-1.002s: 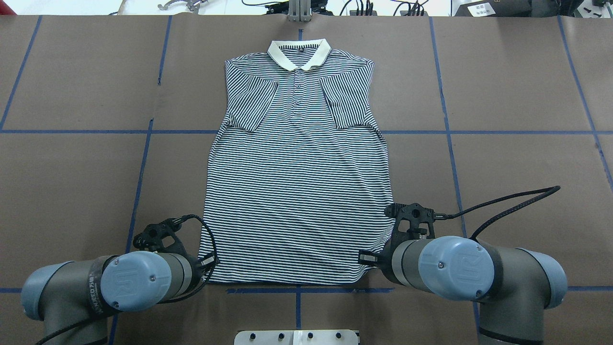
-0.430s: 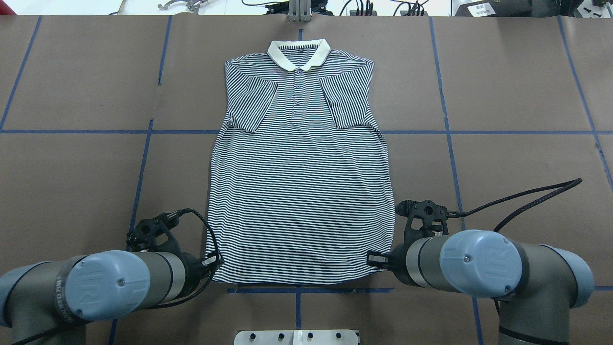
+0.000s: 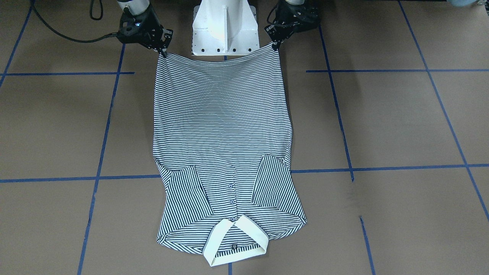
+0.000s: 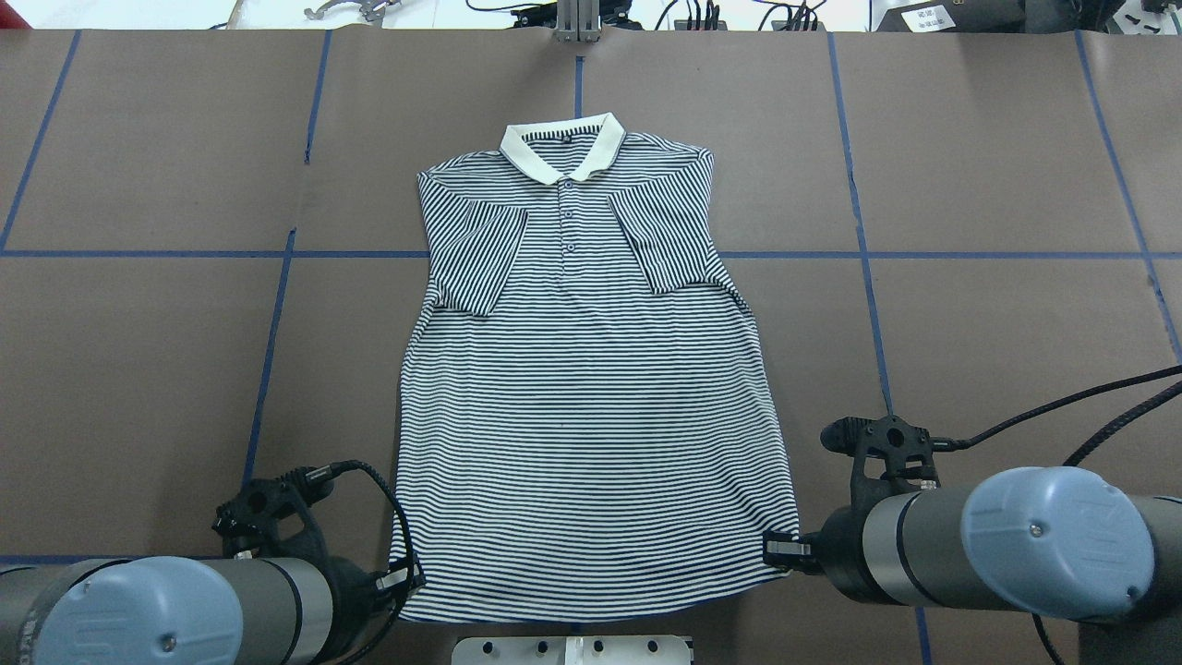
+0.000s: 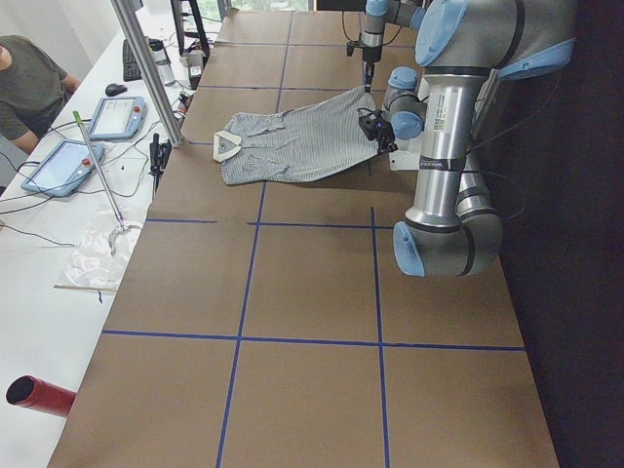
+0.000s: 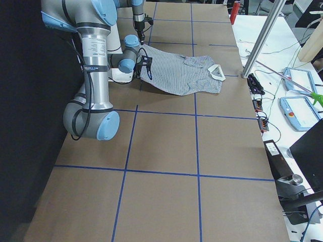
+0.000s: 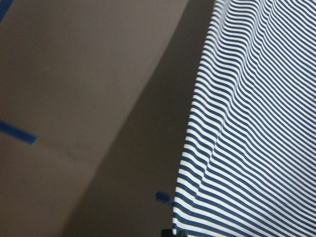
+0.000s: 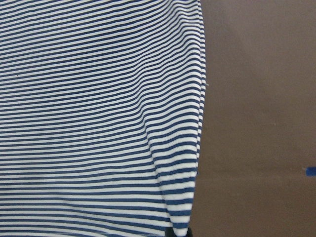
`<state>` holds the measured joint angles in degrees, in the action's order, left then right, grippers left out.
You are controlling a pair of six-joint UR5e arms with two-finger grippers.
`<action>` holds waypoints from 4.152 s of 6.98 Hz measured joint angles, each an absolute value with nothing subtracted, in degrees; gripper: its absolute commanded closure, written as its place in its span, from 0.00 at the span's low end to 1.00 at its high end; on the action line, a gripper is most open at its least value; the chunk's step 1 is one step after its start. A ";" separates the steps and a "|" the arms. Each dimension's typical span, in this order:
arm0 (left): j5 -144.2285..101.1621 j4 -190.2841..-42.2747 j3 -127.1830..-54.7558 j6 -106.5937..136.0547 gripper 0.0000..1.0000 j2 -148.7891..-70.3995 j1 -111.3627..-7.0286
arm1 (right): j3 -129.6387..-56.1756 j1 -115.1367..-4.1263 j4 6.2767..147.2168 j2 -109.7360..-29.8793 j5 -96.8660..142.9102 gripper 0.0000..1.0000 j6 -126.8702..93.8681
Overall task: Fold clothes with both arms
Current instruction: 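Lift the hem with both grippers and fold it toward the collar, then lay the hem down near the collar and open both grippers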
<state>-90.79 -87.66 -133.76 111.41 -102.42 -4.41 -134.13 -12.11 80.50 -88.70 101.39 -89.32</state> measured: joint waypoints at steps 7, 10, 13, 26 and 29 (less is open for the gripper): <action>-90.99 -86.42 -134.42 93.40 1.00 -105.24 -19.00 | -125.37 -30.57 80.46 -79.07 102.99 1.00 -64.42; -91.22 -91.29 -120.17 84.54 1.00 -110.82 -31.87 | -106.17 -39.80 80.38 -64.49 102.94 1.00 -52.08; -91.30 -107.33 -102.09 81.90 1.00 -114.16 -39.79 | -85.09 -44.45 69.44 -54.71 103.09 1.00 -49.32; -91.08 -121.07 -78.22 87.62 0.93 -124.56 -42.89 | -69.31 -45.91 61.55 -46.39 102.12 1.00 -49.34; -91.22 -122.22 -78.26 87.68 0.01 -124.76 -42.89 | -69.61 -45.59 58.01 -47.19 102.55 0.00 -49.75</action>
